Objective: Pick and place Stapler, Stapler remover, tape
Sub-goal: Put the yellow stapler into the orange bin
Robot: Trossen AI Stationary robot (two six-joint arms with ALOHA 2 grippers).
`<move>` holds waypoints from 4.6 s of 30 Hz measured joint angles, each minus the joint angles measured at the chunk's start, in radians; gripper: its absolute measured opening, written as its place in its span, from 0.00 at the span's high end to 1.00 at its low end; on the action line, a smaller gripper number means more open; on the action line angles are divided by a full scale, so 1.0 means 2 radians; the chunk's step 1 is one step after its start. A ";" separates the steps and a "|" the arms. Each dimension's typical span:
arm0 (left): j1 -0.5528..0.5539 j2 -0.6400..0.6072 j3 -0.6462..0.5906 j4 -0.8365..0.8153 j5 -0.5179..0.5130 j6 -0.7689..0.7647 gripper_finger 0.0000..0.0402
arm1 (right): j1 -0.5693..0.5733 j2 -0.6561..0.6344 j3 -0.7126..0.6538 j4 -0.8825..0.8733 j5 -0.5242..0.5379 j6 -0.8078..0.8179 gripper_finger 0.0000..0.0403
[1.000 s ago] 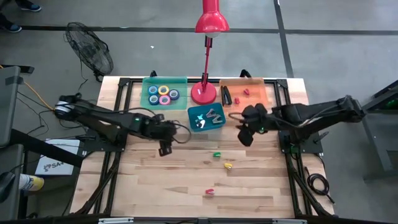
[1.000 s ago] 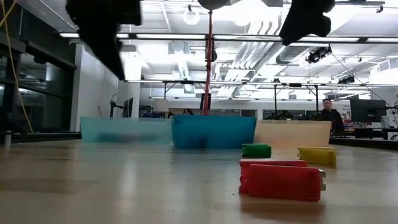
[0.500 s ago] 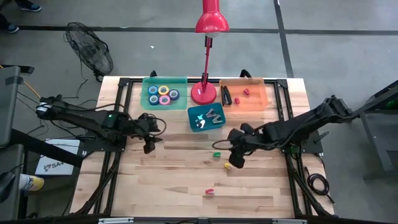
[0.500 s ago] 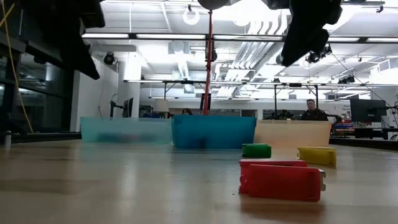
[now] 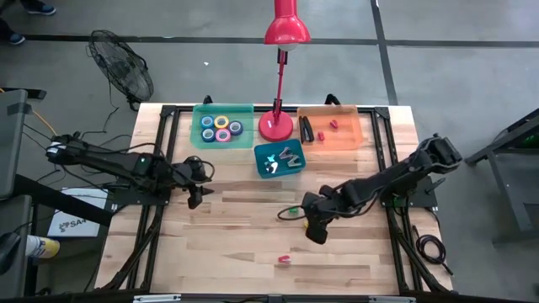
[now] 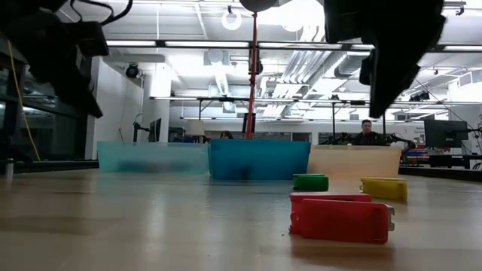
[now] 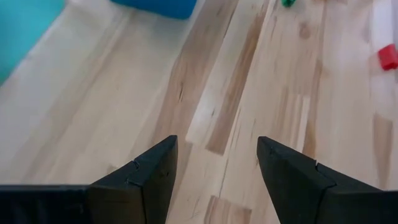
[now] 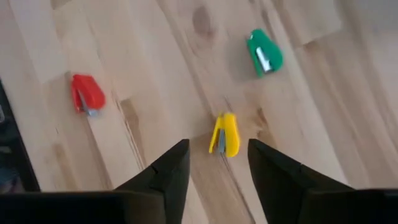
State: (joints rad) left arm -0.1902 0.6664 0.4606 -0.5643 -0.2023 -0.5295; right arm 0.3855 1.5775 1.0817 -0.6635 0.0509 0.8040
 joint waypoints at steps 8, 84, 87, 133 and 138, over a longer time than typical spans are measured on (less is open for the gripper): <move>0.000 -0.034 -0.043 0.023 0.001 -0.015 0.46 | 0.021 0.038 0.000 -0.002 -0.003 0.000 0.43; 0.000 -0.330 -0.155 0.074 -0.006 0.057 0.46 | 0.043 0.136 0.001 0.015 0.050 0.000 0.84; 0.000 -0.330 -0.155 0.075 -0.006 0.057 0.46 | 0.043 0.136 0.001 0.015 0.050 0.001 0.86; 0.000 -0.330 -0.154 0.071 -0.004 0.057 0.46 | -0.445 0.031 0.009 -0.134 0.304 -0.455 0.87; 0.000 -0.330 -0.154 0.071 -0.004 0.057 0.46 | -0.495 0.031 0.009 -0.086 0.240 -0.490 0.87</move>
State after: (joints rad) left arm -0.1898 0.0071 0.1532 -0.4213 -0.2104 -0.4164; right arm -0.6037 1.6386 1.1004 -0.8358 0.5316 -0.1756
